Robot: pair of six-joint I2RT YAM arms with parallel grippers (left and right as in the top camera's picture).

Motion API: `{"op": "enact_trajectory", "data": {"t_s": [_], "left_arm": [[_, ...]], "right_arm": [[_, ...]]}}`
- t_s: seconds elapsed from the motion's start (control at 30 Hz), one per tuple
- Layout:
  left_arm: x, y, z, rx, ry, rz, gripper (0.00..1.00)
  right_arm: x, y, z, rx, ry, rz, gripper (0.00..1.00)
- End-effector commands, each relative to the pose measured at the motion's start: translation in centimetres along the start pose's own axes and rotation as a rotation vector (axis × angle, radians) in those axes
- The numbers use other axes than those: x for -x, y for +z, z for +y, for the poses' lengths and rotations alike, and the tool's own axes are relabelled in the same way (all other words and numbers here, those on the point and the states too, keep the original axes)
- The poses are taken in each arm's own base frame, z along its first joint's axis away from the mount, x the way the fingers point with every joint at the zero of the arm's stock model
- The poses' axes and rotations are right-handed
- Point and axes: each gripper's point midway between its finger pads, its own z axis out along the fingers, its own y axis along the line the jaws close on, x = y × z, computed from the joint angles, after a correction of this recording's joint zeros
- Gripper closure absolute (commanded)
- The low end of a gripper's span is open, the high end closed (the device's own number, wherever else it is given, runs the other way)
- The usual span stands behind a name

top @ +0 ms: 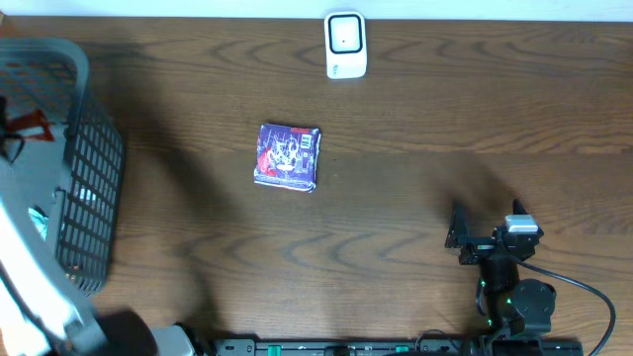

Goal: Scan the item barcode
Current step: 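Carry the red bar out and set it beside the purple box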

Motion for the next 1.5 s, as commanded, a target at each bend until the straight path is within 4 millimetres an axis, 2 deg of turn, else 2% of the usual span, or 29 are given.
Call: {"op": "enact_trajectory", "data": {"t_s": [0.0, 0.1, 0.17, 0.2, 0.27, 0.3, 0.37, 0.5, 0.6, 0.7, 0.87, 1.07, 1.13, 1.23, 1.27, 1.3, 1.47], "left_arm": [[-0.6, -5.7, -3.3, -0.241, 0.058, 0.044, 0.93], [-2.9, -10.6, -7.1, -0.482, 0.151, 0.108, 0.93], [-6.1, -14.2, -10.1, -0.661, 0.251, 0.185, 0.92], [-7.5, -15.2, -11.0, -0.71, 0.291, 0.216, 0.92], [-11.3, -17.2, -12.6, -0.79, 0.391, 0.289, 0.93], [-13.9, -18.2, -13.4, -0.834, 0.472, 0.328, 0.93], [-17.8, -19.5, -14.4, -0.893, 0.596, 0.388, 0.93], [-27.1, -21.0, -15.2, -0.972, 0.878, 0.513, 0.92], [-32.8, -20.4, -15.0, -0.942, 0.996, 0.583, 0.92], [-38.5, -18.7, -14.5, -0.872, 1.095, 0.633, 0.93], [-46.8, -16.1, -13.5, -0.812, 1.203, 0.711, 0.93], [-54.0, -12.6, -12.2, -0.768, 1.271, 0.768, 0.92], [-55.4, -11.4, -11.6, -0.746, 1.285, 0.782, 0.92], [-56.9, -9.8, -10.5, -0.702, 1.307, 0.806, 0.83], [-57.2, -9.4, -10.2, -0.691, 1.312, 0.812, 0.74], [-57.4, -9.1, -9.9, -0.682, 1.316, 0.816, 0.65], [-57.0, -9.5, -10.2, -0.69, 1.311, 0.811, 0.59]], "right_arm": [[-0.1, 0.0, -0.1, -0.005, 0.011, 0.0, 0.01], [-0.1, 0.0, -0.1, -0.005, 0.011, 0.0, 0.01], [-0.1, 0.0, -0.1, -0.005, 0.011, 0.0, 0.01], [-0.1, 0.0, -0.1, -0.005, 0.011, 0.0, 0.01], [-0.1, 0.0, -0.1, -0.005, 0.011, 0.0, 0.01], [-0.1, 0.0, -0.1, -0.005, 0.011, 0.0, 0.01], [-0.1, 0.0, -0.1, -0.005, 0.011, 0.0, 0.01], [-0.1, 0.0, -0.1, -0.005, 0.011, 0.0, 0.01], [-0.1, 0.0, -0.1, -0.005, 0.011, 0.0, 0.01], [-0.1, 0.0, -0.1, -0.005, 0.011, 0.0, 0.01], [-0.1, 0.0, -0.1, -0.005, 0.011, 0.0, 0.01], [-0.1, 0.0, -0.1, -0.005, 0.011, 0.0, 0.01], [-0.1, 0.0, -0.1, -0.005, 0.011, 0.0, 0.01], [-0.1, 0.0, -0.1, -0.005, 0.011, 0.0, 0.01], [-0.1, 0.0, -0.1, -0.005, 0.011, 0.0, 0.01], [0.0, 0.0, -0.1, -0.005, 0.011, -0.001, 0.01], [-0.1, 0.0, -0.1, -0.005, 0.011, 0.0, 0.01]]}}
